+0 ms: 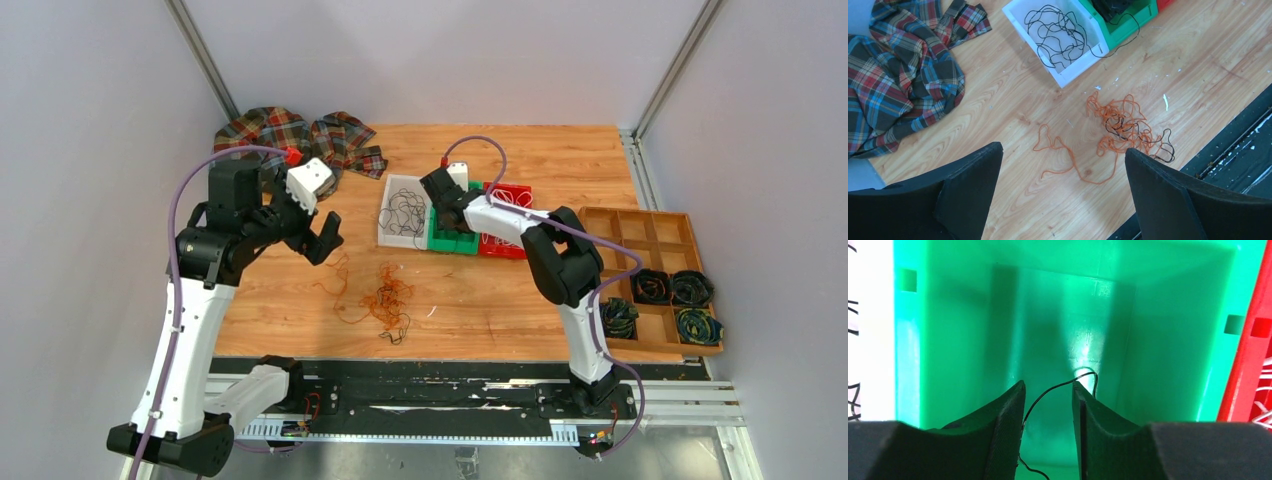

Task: Untangle the cables
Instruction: Place the cable in the bin.

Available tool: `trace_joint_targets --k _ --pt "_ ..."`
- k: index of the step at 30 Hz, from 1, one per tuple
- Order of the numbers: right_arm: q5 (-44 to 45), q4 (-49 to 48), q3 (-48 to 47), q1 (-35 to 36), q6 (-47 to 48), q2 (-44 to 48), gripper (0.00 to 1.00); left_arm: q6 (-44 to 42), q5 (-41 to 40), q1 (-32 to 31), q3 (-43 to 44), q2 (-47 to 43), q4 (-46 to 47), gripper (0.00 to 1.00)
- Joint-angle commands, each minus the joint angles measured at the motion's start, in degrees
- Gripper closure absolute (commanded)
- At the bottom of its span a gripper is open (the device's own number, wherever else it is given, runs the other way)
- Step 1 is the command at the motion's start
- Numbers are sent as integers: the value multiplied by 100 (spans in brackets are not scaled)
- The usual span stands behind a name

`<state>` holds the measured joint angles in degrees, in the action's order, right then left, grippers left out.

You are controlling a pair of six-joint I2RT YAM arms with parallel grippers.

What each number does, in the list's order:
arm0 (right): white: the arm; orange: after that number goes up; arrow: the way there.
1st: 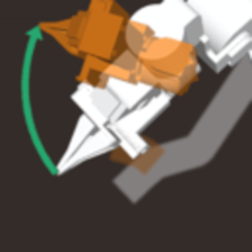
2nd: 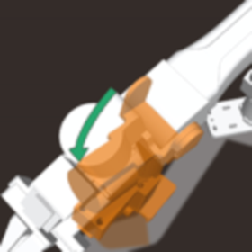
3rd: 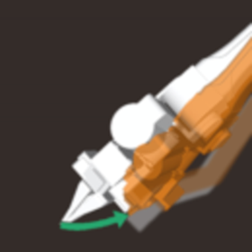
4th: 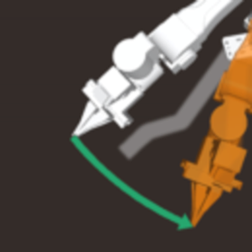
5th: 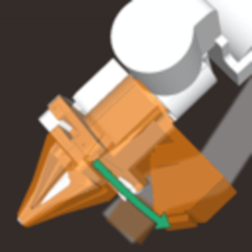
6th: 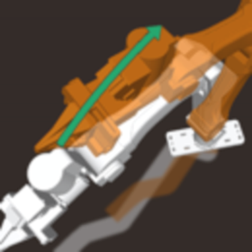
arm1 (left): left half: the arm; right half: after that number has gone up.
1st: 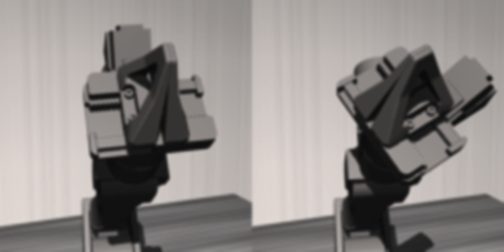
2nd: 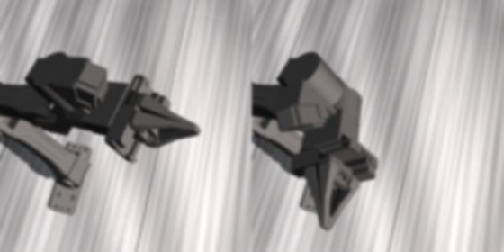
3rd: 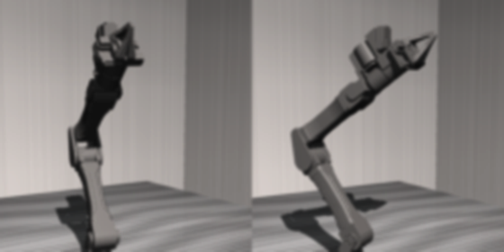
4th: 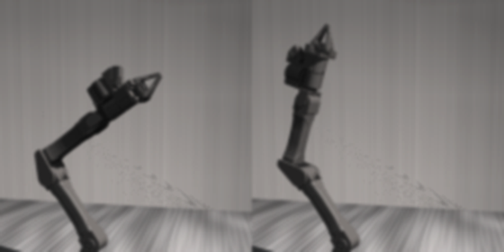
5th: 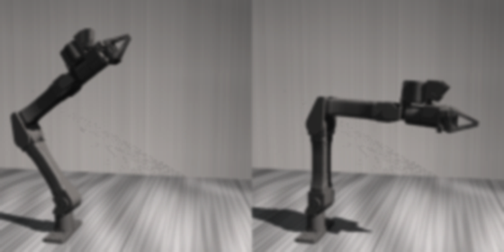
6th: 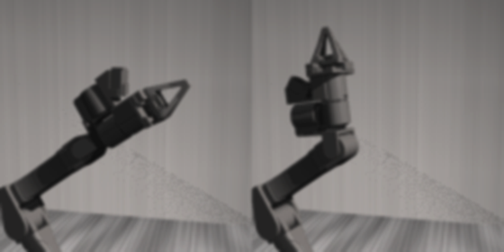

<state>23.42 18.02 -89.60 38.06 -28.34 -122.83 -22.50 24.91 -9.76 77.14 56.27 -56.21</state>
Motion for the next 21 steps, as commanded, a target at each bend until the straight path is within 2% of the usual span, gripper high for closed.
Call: trace_joint_targets --k 1,4,8,9,21 --pt "7 -25 325 -68 -446 -119 63 6 93 71 228 -21 -23 3" --pt "28 -173 472 -64 -572 -48 72 -48 105 71 284 -43 -95 4" --pt "103 -481 752 -69 -600 197 96 -61 73 71 305 -64 -129 5" --pt "128 -561 824 -70 -601 278 99 -61 94 71 310 -68 -142 5" --pt "171 -1461 1424 -58 -373 1554 99 -66 145 71 539 3 -214 7"
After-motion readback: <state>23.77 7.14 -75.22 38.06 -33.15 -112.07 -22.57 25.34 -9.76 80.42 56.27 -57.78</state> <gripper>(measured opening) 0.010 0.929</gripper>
